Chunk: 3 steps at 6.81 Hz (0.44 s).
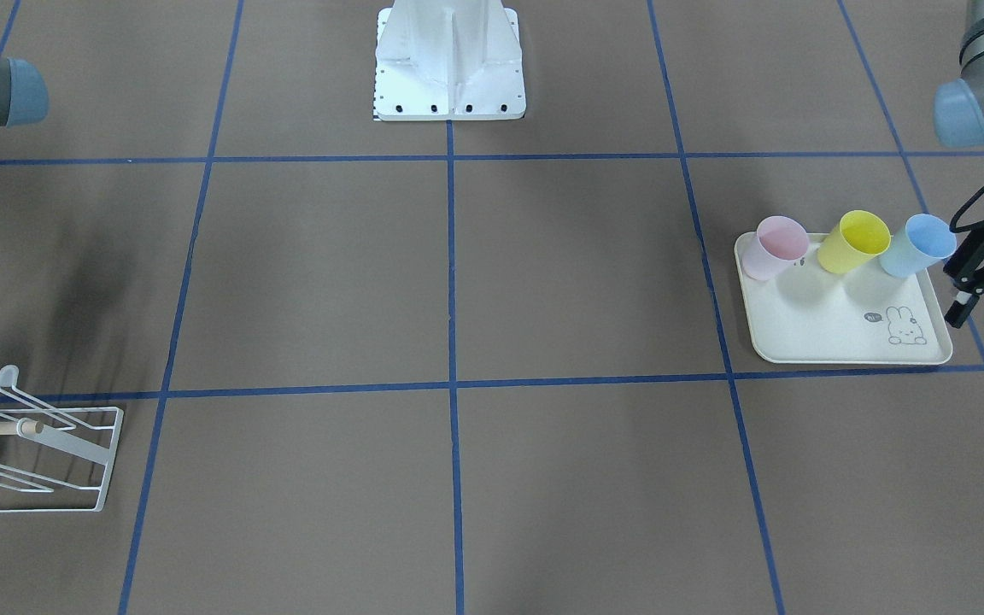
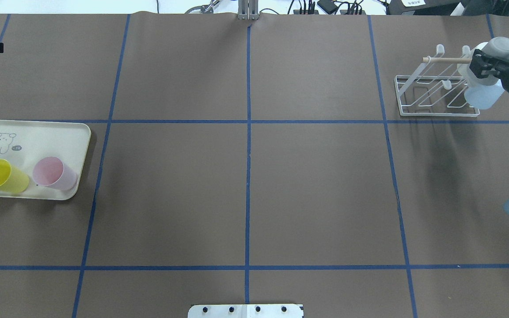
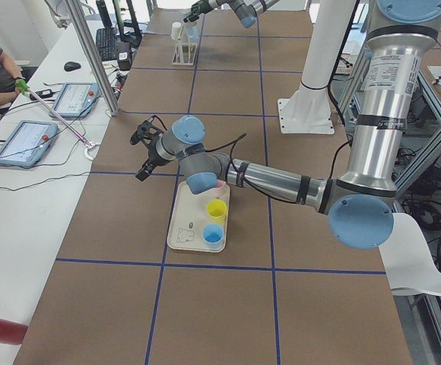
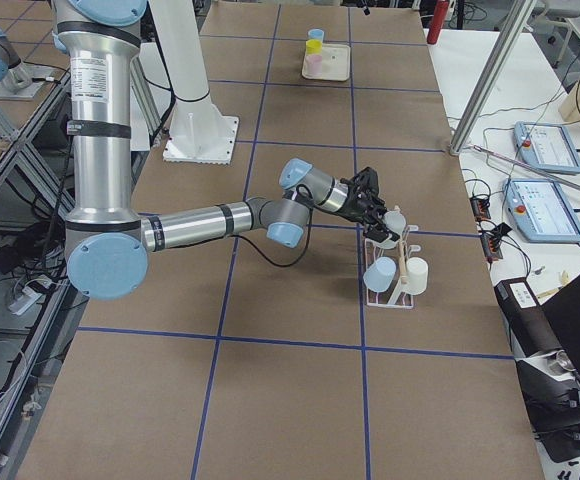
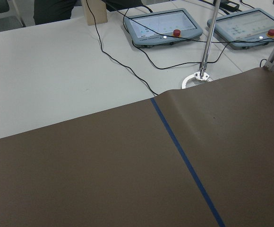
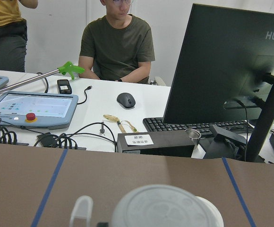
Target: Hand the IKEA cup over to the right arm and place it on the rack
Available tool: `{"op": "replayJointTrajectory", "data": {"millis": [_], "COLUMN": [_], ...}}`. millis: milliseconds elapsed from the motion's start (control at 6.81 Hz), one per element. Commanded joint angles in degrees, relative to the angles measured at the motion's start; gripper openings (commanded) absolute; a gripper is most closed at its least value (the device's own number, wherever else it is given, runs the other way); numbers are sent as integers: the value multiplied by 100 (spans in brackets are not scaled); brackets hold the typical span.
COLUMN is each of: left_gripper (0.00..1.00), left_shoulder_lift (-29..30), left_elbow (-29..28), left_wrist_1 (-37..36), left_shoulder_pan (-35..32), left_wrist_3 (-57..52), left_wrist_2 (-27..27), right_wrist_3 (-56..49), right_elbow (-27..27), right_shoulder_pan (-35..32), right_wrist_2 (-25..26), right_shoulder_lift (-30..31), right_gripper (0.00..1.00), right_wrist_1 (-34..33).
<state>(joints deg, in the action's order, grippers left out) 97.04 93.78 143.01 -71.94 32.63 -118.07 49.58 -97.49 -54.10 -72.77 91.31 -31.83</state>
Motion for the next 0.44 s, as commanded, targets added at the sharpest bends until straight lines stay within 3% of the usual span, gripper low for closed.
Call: {"op": "replayJointTrajectory", "data": {"millis": [0,294], "left_gripper": [100,100], "left_shoulder_lift": [-45,-45], "left_elbow": [0,-8], "left_wrist_1": [7,8], "left_shoulder_pan": [-4,-4], "left_wrist_3": [-11,-2], "left_wrist_2": [-6,3], "right_wrist_3": [-1,8], "right_elbow": [99,72], "right_shoulder_pan": [5,5], "right_wrist_2": [0,-9], "right_shoulder_lift": [-16,-16], "right_gripper": [0,0], "right_wrist_1": [115,115]}}
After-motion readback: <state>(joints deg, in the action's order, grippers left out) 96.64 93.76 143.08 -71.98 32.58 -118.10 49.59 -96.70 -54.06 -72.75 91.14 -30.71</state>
